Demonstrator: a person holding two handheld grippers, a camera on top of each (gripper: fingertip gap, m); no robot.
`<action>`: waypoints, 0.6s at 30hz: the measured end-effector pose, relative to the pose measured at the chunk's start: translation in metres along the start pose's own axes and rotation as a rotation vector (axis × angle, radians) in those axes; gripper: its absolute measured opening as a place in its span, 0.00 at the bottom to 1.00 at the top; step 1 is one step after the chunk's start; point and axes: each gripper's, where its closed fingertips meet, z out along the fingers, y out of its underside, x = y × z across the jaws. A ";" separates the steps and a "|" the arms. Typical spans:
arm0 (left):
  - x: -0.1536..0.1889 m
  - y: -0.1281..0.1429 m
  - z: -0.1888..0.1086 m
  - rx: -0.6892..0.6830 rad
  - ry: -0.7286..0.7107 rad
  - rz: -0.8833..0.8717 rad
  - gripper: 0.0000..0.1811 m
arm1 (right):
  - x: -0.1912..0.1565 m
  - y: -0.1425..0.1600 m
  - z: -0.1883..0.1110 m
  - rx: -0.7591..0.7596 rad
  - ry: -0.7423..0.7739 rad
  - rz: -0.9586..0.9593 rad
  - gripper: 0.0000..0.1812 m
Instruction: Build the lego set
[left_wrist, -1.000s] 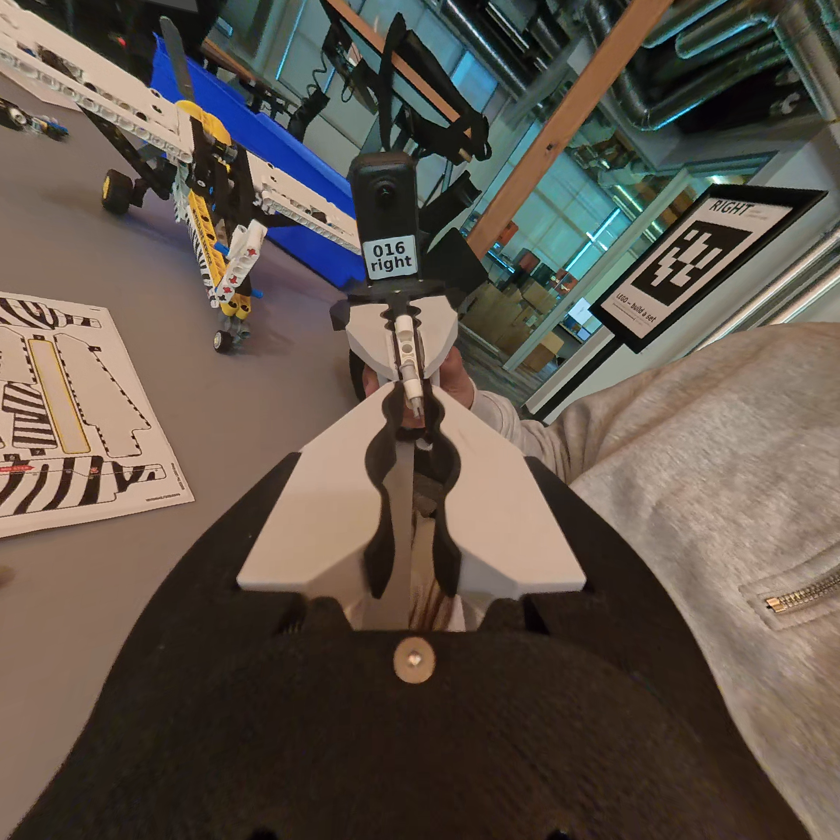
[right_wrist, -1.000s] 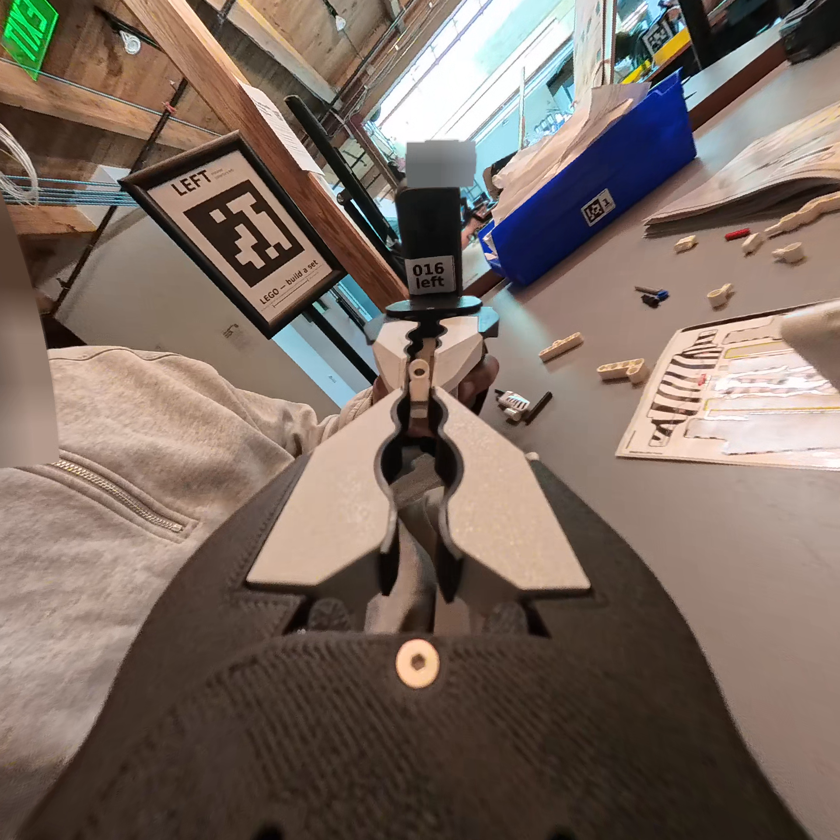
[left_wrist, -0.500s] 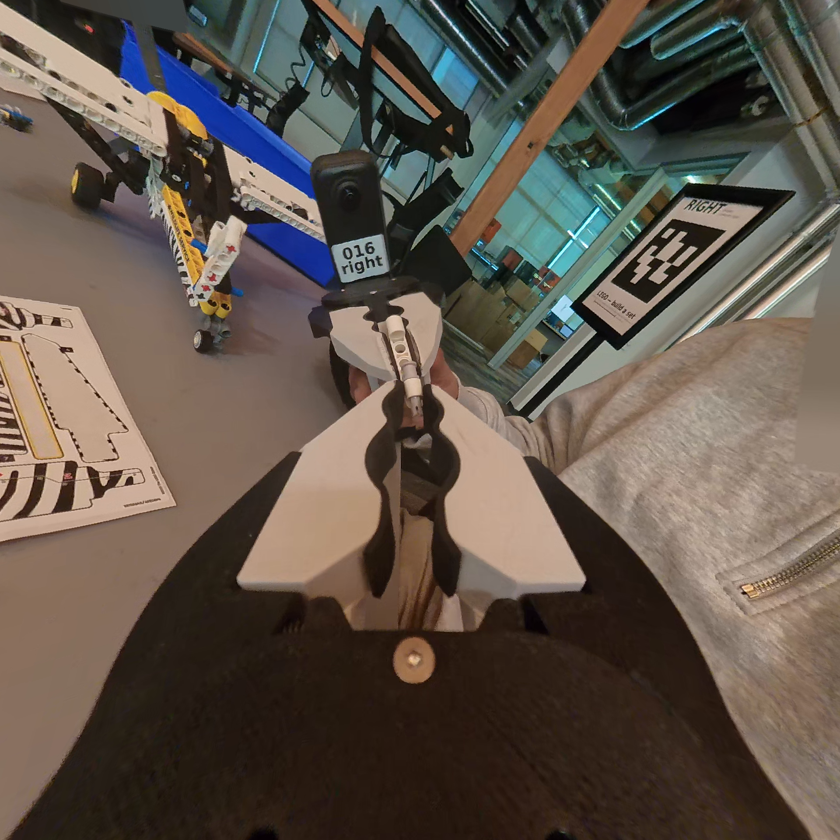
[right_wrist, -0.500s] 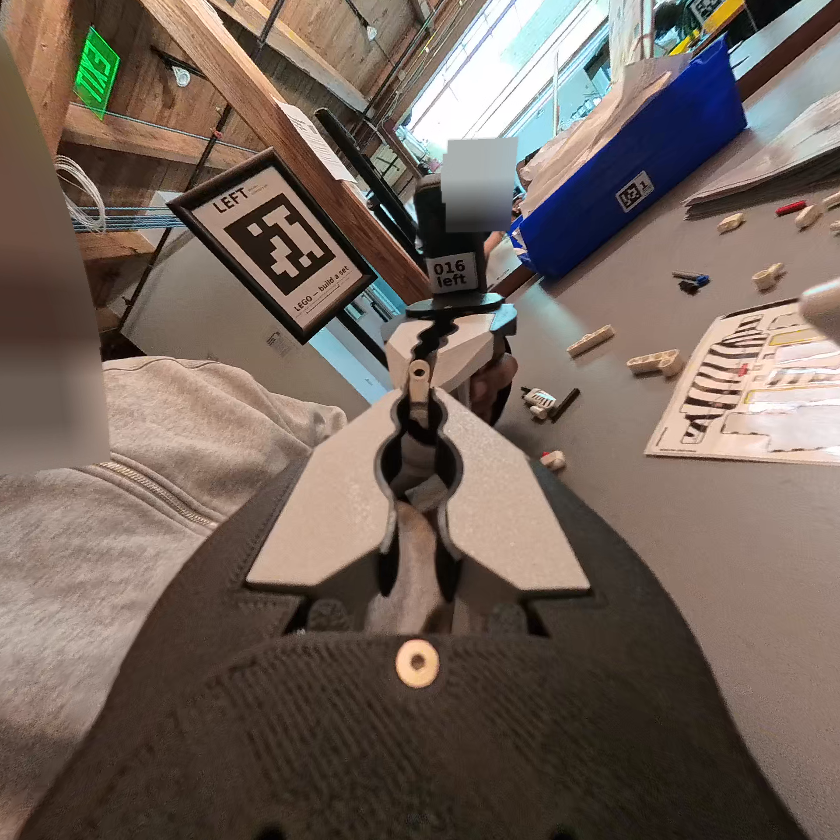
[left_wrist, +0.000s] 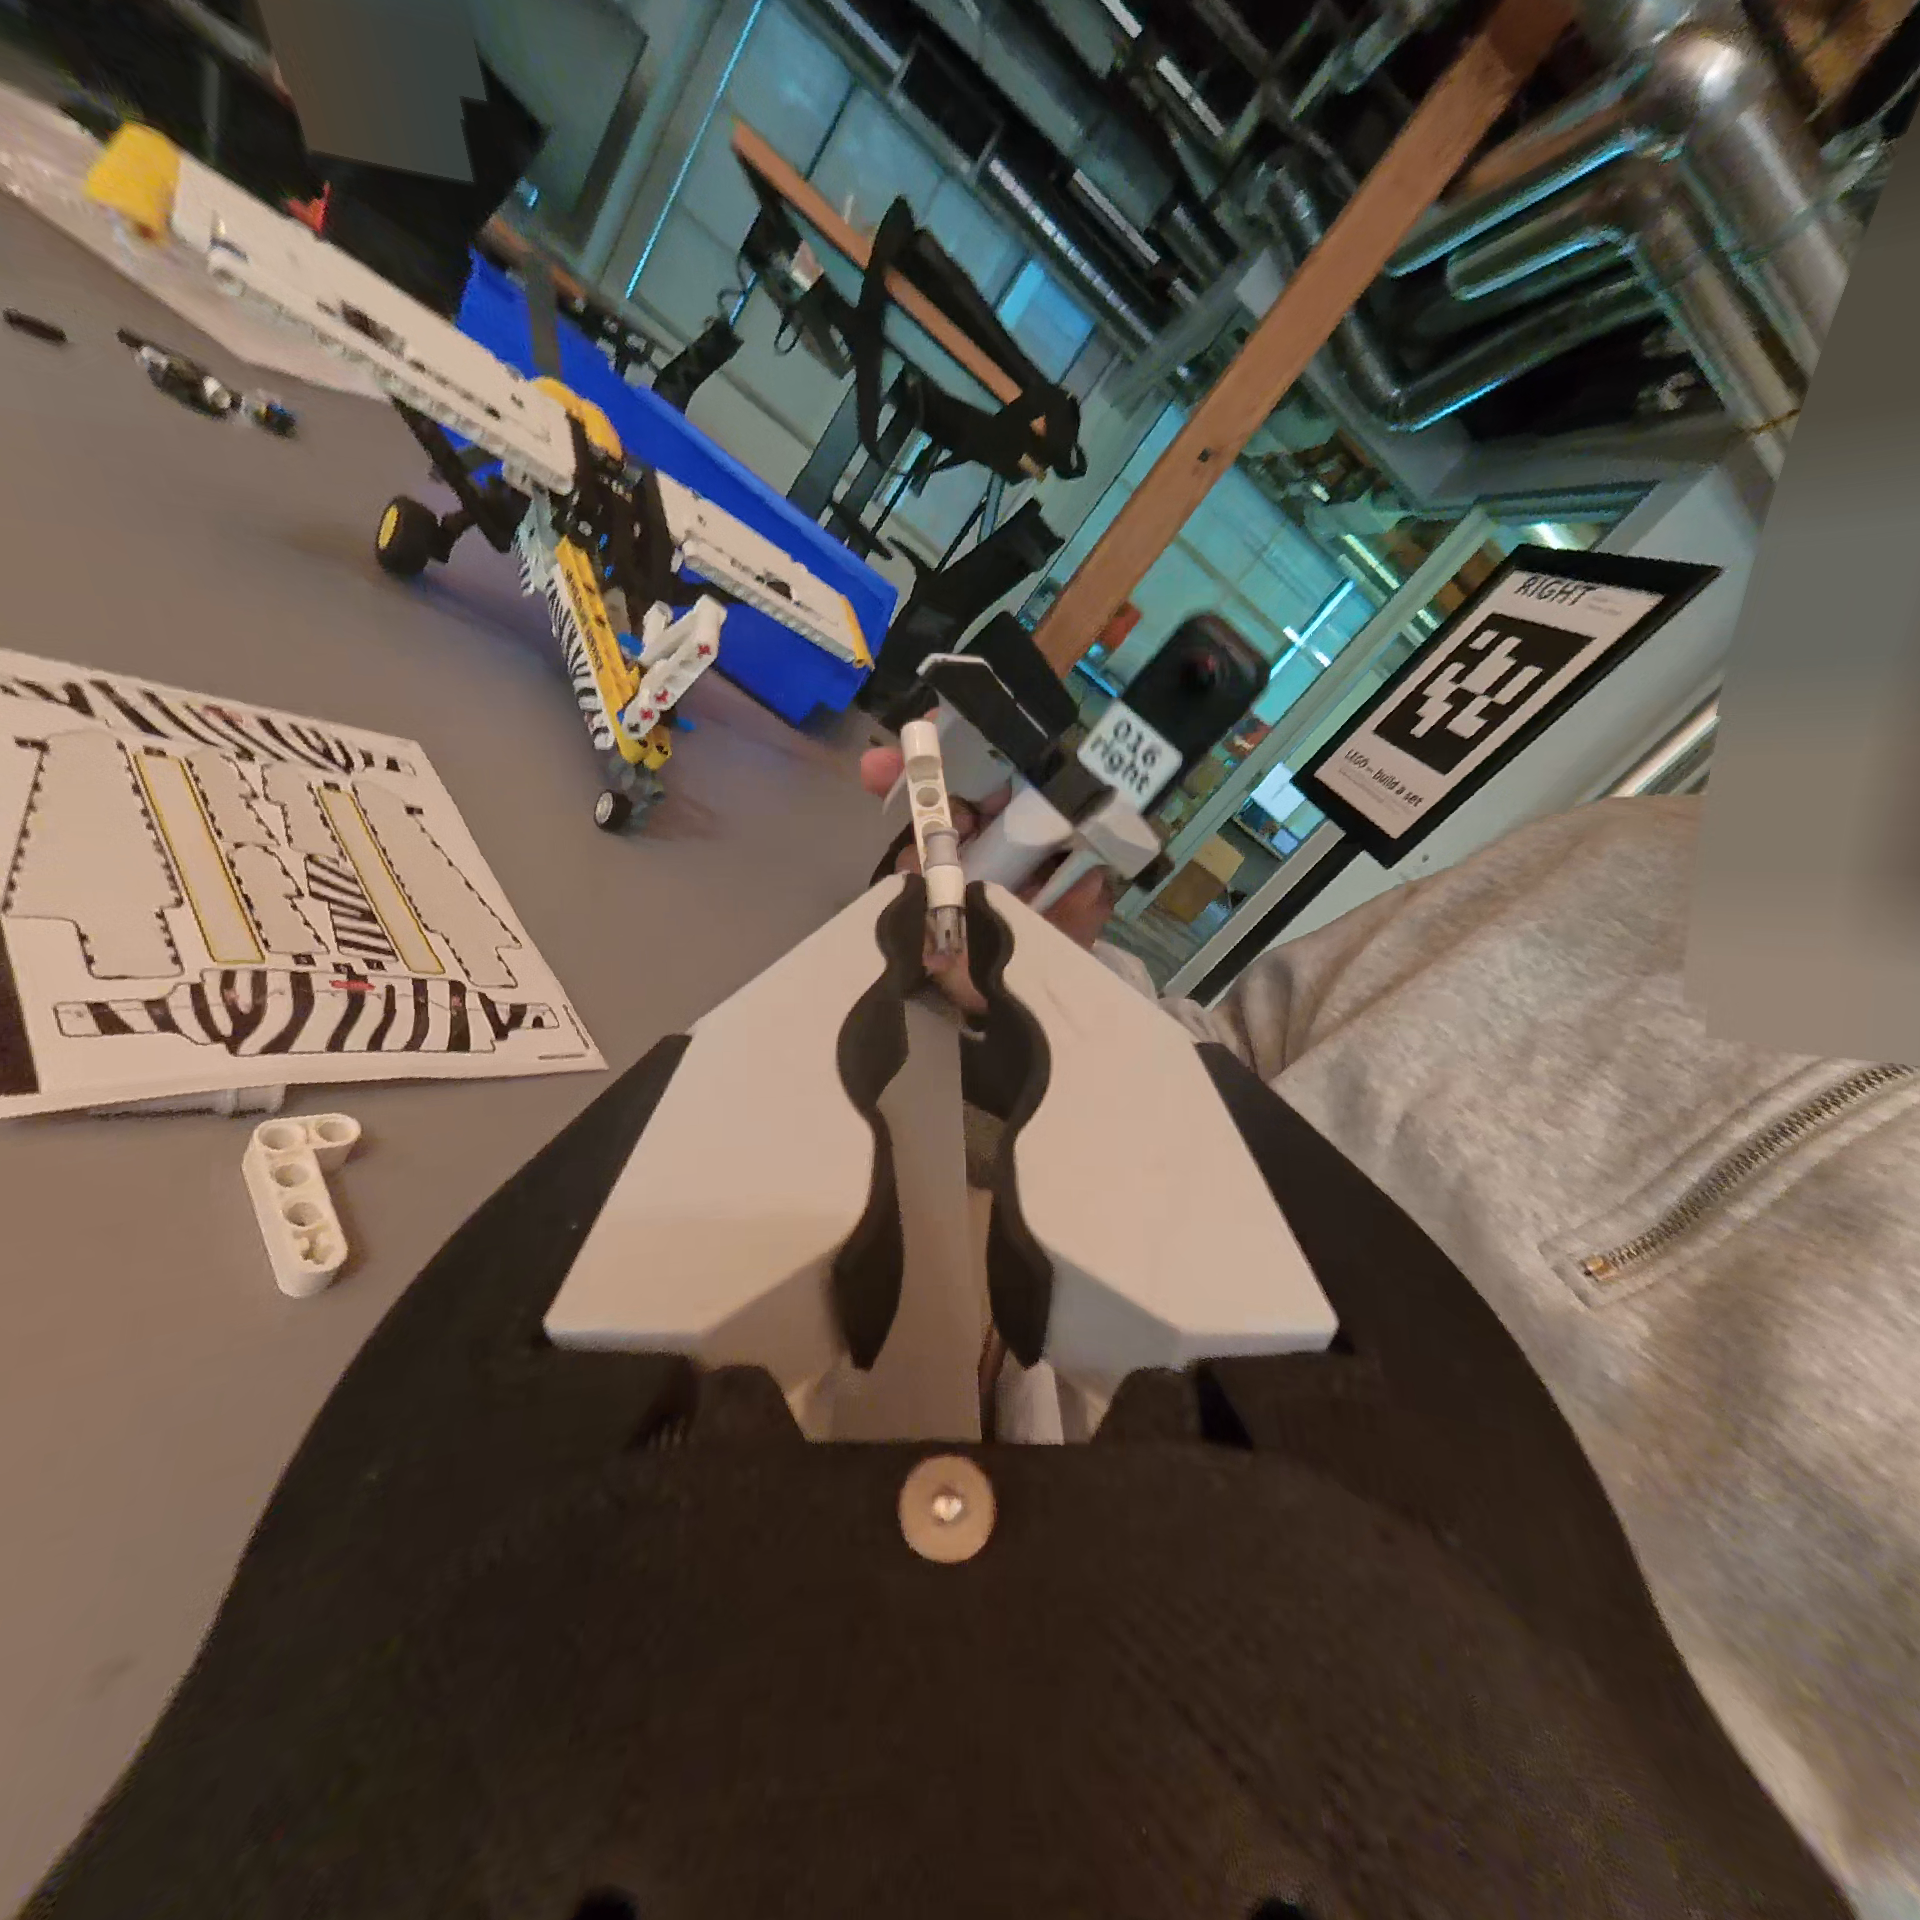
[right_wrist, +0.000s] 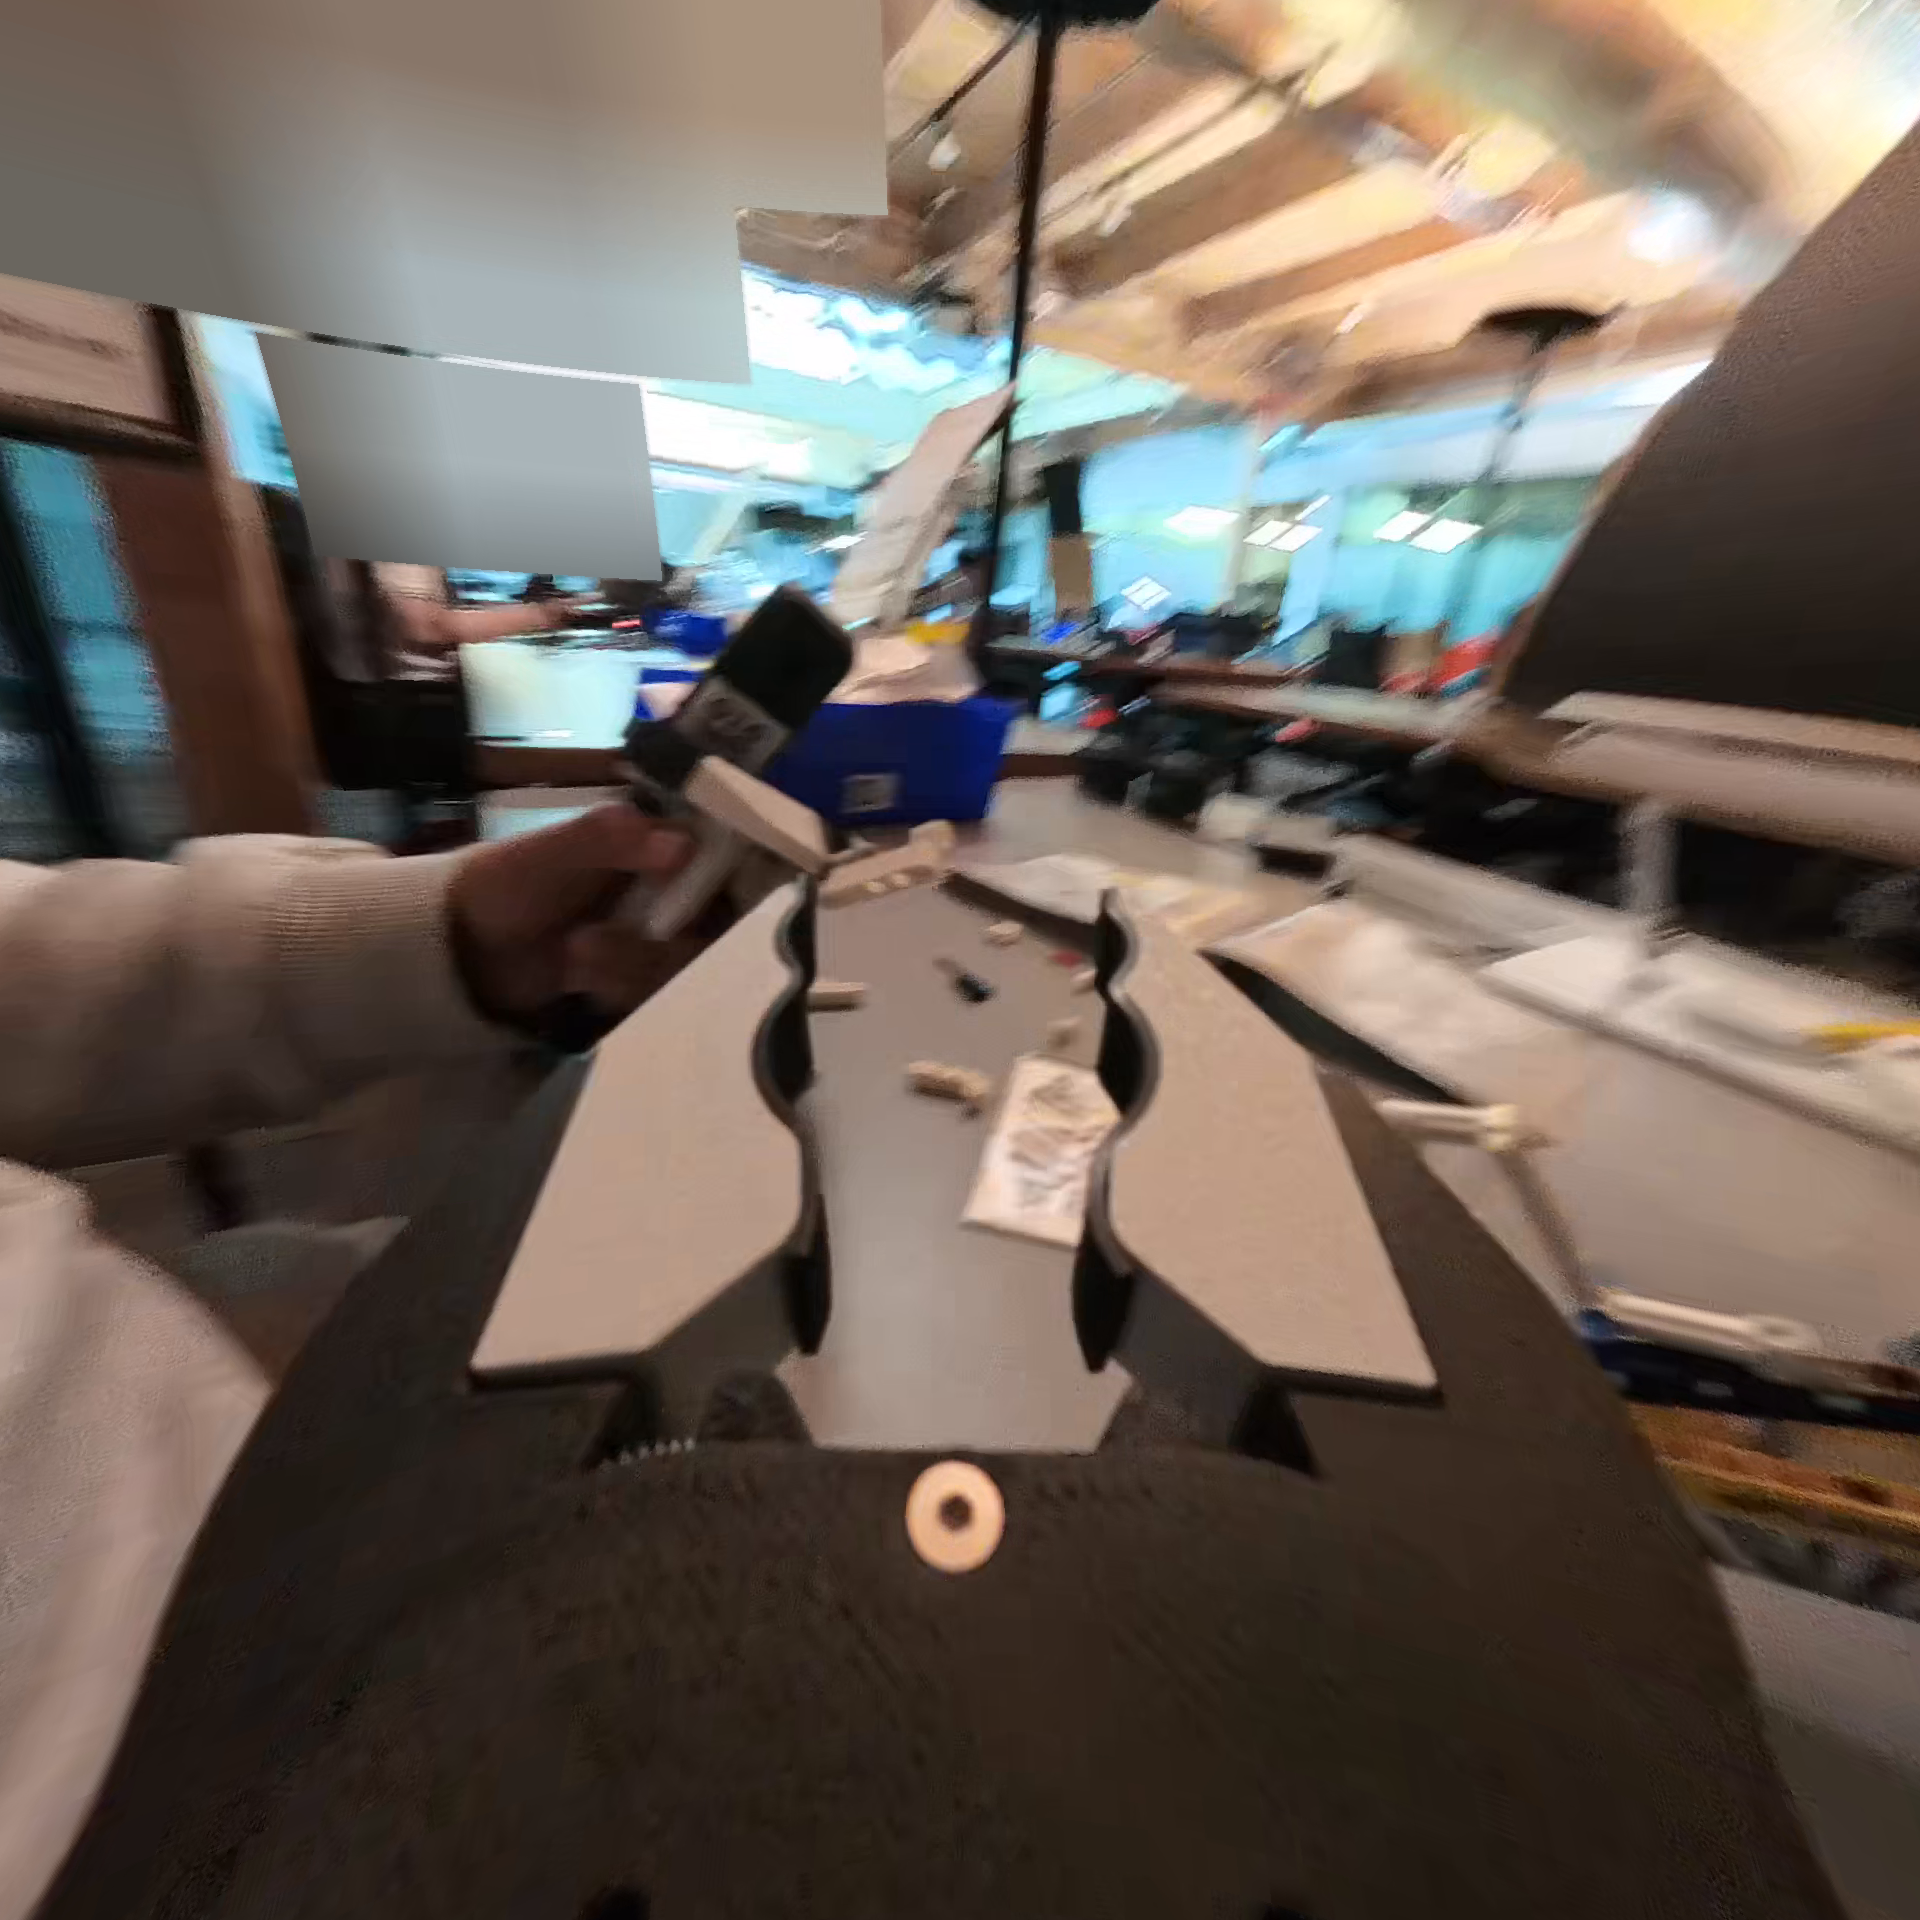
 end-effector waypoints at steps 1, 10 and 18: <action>0.002 -0.003 -0.003 0.017 0.012 0.014 0.03 | 0.003 -0.005 -0.003 0.048 0.073 -0.083 0.23; 0.003 -0.034 -0.050 0.214 0.042 0.139 0.03 | 0.001 -0.019 -0.014 0.171 0.161 -0.221 0.16; 0.004 -0.036 -0.051 0.243 0.104 0.076 0.03 | 0.022 -0.023 -0.019 0.194 0.235 -0.105 0.03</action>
